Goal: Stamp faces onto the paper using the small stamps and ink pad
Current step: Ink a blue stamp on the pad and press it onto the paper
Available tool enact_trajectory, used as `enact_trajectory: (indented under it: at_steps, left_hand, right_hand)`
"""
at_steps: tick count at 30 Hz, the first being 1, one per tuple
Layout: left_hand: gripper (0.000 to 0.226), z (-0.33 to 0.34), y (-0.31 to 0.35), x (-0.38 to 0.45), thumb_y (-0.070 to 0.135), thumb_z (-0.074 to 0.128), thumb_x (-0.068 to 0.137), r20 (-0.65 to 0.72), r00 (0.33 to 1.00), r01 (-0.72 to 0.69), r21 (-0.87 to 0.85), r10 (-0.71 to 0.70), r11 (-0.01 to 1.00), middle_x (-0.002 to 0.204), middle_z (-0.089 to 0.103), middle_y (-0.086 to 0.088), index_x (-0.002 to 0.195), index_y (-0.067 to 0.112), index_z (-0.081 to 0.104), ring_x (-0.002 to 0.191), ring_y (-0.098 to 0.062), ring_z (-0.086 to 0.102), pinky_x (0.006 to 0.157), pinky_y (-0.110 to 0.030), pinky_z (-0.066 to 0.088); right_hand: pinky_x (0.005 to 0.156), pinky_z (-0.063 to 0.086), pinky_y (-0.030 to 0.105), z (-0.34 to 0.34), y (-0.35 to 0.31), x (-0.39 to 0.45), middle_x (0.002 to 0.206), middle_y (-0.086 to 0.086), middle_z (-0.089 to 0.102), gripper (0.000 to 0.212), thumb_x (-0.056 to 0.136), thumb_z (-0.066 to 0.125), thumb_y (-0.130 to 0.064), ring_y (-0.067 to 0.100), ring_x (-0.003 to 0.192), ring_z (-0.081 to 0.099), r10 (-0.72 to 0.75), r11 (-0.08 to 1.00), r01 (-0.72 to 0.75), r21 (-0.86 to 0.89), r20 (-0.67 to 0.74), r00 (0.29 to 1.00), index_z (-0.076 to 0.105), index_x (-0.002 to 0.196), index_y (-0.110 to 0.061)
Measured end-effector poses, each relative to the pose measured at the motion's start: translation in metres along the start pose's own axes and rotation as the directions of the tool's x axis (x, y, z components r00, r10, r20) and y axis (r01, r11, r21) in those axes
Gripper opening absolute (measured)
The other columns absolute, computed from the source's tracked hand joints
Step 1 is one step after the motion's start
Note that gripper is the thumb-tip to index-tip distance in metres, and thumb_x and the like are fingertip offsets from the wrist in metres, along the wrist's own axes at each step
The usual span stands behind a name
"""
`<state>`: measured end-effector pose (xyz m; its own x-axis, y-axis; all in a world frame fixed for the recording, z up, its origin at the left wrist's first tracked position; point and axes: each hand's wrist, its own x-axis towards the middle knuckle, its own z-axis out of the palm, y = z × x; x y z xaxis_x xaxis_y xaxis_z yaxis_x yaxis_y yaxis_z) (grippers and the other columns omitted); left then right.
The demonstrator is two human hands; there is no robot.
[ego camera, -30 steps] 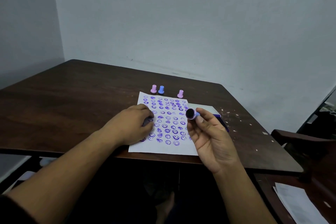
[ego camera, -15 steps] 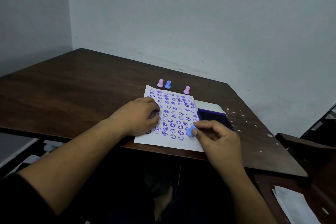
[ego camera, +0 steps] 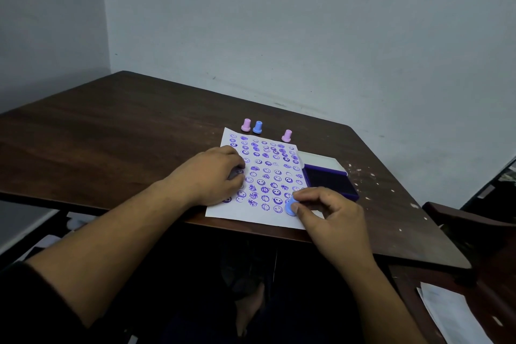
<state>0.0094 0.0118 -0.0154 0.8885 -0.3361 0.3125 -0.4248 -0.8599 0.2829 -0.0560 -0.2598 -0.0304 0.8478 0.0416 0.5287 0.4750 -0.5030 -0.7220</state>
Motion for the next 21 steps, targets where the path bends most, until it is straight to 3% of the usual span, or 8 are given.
enact_trajectory:
  at_steps: [12, 21]
  left_hand:
    - [0.042, 0.002, -0.001, 0.0, 0.045, 0.05, 0.097, -0.006, 1.0, -0.011, 0.003, 0.011, 1.0, 0.13, 0.058, 0.009, 0.132, 0.025, 0.063, 0.115, -0.012, 0.055, 0.093, -0.032, 0.048]
    - [0.043, 0.0, 0.002, 0.0, 0.045, 0.049, 0.097, 0.005, 1.0, -0.008, 0.005, 0.008, 1.0, 0.13, 0.058, 0.009, 0.132, 0.024, 0.063, 0.115, -0.011, 0.054, 0.095, -0.034, 0.049]
  right_hand:
    - [0.081, 0.049, 0.004, -0.01, -0.004, 0.008, 0.091, -0.028, 0.08, 0.014, 0.081, 0.091, -0.02, -0.008, 0.093, 0.073, 0.091, 0.994, -0.085, -0.062, 0.101, 0.991, 0.084, 0.084, -0.033]
    - [0.082, 0.048, 0.003, -0.009, -0.006, 0.006, 0.09, -0.031, 0.079, 0.023, 0.081, 0.091, -0.021, -0.01, 0.094, 0.073, 0.098, 0.993, -0.092, -0.067, 0.09, 0.991, 0.083, 0.083, -0.043]
